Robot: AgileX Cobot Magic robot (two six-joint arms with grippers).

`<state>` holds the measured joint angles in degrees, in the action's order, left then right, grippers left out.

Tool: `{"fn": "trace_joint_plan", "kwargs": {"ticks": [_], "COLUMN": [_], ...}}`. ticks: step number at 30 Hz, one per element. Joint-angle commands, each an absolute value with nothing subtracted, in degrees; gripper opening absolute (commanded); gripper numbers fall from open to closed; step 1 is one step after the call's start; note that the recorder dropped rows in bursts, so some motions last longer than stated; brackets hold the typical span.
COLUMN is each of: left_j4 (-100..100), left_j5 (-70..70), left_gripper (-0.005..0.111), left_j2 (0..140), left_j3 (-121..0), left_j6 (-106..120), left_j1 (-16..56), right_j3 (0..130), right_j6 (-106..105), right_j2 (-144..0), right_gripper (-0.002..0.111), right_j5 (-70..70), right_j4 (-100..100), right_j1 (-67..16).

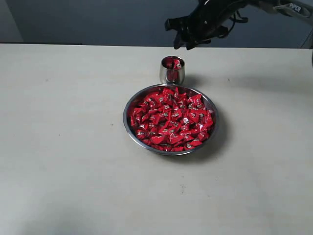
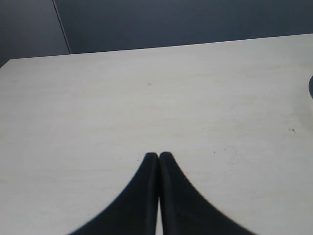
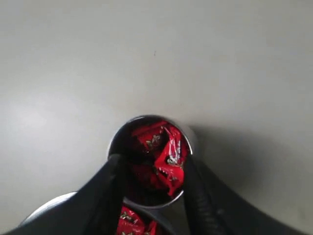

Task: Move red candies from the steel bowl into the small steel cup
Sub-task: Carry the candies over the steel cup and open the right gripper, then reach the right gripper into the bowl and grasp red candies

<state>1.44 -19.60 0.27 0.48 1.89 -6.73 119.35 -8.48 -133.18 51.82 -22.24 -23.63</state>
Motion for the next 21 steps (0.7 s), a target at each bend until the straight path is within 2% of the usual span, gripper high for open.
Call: {"fn": "trace_joint_plan", "kwargs": {"ticks": [1, 21], "left_j4": [1.55, 1.55], "left_j5": [-18.91, -18.91], "left_gripper": [0.000, 0.000], "left_j2": [0.00, 0.00], "left_j3": [0.00, 0.00], "left_j6": [1.68, 1.68], "left_j1": [-6.85, -6.85], "right_j3": [119.69, 119.07], "right_j6": [-8.96, -9.38], "right_j2": [-129.70, -120.03], "right_gripper": [0.039, 0.039], "right_j5": [52.41, 64.02], "right_j4": [-22.32, -22.70], "right_j1": [-23.43, -23.43]}}
